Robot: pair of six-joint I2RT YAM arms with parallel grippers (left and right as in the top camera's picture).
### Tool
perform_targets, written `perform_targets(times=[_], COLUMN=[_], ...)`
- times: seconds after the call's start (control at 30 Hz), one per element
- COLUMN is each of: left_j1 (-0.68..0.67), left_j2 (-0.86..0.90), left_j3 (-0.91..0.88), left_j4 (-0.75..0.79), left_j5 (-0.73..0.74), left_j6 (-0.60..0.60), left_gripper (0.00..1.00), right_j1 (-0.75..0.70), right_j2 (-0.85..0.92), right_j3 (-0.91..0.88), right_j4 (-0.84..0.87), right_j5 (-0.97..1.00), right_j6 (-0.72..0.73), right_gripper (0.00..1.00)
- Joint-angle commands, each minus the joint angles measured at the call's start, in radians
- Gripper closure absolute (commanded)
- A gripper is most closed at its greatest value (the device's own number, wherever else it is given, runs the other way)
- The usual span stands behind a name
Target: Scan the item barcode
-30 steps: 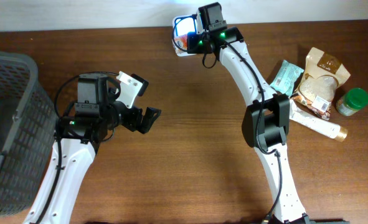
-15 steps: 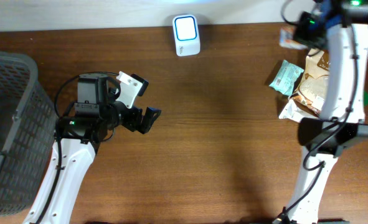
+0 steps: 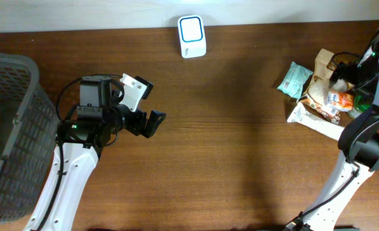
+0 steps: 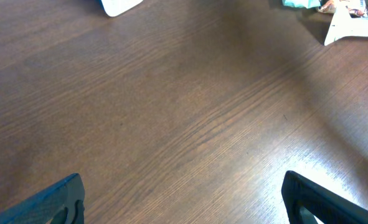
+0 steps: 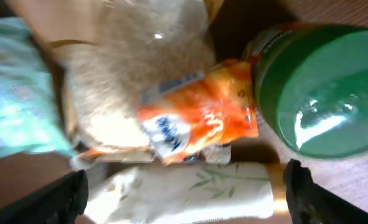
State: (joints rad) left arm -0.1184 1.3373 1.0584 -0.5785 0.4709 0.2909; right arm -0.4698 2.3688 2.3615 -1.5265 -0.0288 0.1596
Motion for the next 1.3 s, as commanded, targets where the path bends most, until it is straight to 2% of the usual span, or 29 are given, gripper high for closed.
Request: perform_targets(times=[0.0, 0.07, 0.13, 0.17, 0.23, 0.27, 0.3, 0.33, 0.43, 0.5, 0.53, 0.57, 0.77, 0.87, 0.93, 1.0, 1.07, 1.13, 1.27], left_j1=[-0.003, -0.003, -0.003, -0.003, -0.003, -0.003, -0.003, -0.003, -0.003, -0.003, -0.003, -0.003, -0.003, -0.003, -0.003, -0.003, -0.003, -0.003, -0.003], left_j2=[-0.001, -0.001, -0.001, -0.001, -0.001, -0.001, -0.001, -0.001, -0.001, -0.001, -0.001, -0.001, -0.001, -0.001, -0.001, -0.001, -0.001, -0.001, -0.001], left_j3=[0.003, 0.003, 0.003, 0.003, 0.003, 0.003, 0.003, 0.003, 0.003, 0.003, 0.003, 0.003, 0.003, 0.003, 0.003, 0.003, 0.003, 0.003, 0.003], left_j4=[-0.001, -0.001, -0.001, -0.002, -0.001, -0.001, -0.001, -0.001, -0.002, -0.002, -0.001, -0.001, -0.001, -0.001, -0.001, -0.001, -0.001, -0.001, -0.002], left_j5=[0.003, 0.003, 0.003, 0.003, 0.003, 0.003, 0.003, 0.003, 0.003, 0.003, 0.003, 0.003, 0.003, 0.003, 0.003, 0.003, 0.003, 0.003, 0.003], left_j6=[-0.006, -0.006, -0.006, -0.006, -0.006, -0.006, -0.006, -0.006, -0.006, -0.006, -0.006, -0.006, -0.006, -0.006, -0.006, -0.006, -0.006, -0.006, -0.006], left_gripper=[0.01, 0.01, 0.01, 0.01, 0.01, 0.01, 0.01, 0.01, 0.01, 0.01, 0.01, 0.01, 0.01, 0.01, 0.01, 0.01, 0.01, 0.01, 0.01], right_j1=[0.051, 0.134, 0.272, 0.333, 0.465, 0.506, 0.512, 0.512, 0.512, 0.512, 0.512, 0.512, 0.512, 0.51, 0.51, 0.509, 0.508, 0.508, 0.508], right_j2=[-0.239, -0.447, -0.637, -0.701, -0.859, -0.968, -1.08, -1.139, -1.426, -1.498, -1.509, -1.502, -1.276, -1.206, -1.327, -1.534, -1.737, -1.926, -2.231], right_j3=[0.135, 0.134, 0.111, 0.073, -0.126, -0.323, -0.549, -0.673, -1.276, -1.442, -1.491, -1.499, -1.499, -1.499, -1.5, -1.532, -1.684, -1.894, -2.176], right_j4=[-0.068, -0.069, -0.085, -0.077, 0.006, 0.1, 0.206, 0.266, 0.549, 0.645, 0.656, 0.647, 0.622, 0.7, 0.836, 0.964, 1.107, 1.306, 1.489], right_j5=[-0.032, -0.131, -0.134, -0.137, -0.14, -0.126, -0.114, -0.114, -0.119, -0.148, -0.148, -0.148, -0.101, -0.09, -0.094, -0.094, -0.094, -0.095, -0.13], right_j6=[-0.011, -0.077, -0.105, -0.122, -0.145, -0.145, -0.145, -0.145, -0.145, -0.085, 0.011, 0.037, 0.029, -0.058, -0.197, -0.348, -0.463, -0.469, -0.47], right_gripper=[0.02, 0.01, 0.01, 0.01, 0.01, 0.01, 0.01, 0.01, 0.01, 0.02, 0.02, 0.02, 0.02, 0.02, 0.02, 0.02, 0.02, 0.02, 0.02])
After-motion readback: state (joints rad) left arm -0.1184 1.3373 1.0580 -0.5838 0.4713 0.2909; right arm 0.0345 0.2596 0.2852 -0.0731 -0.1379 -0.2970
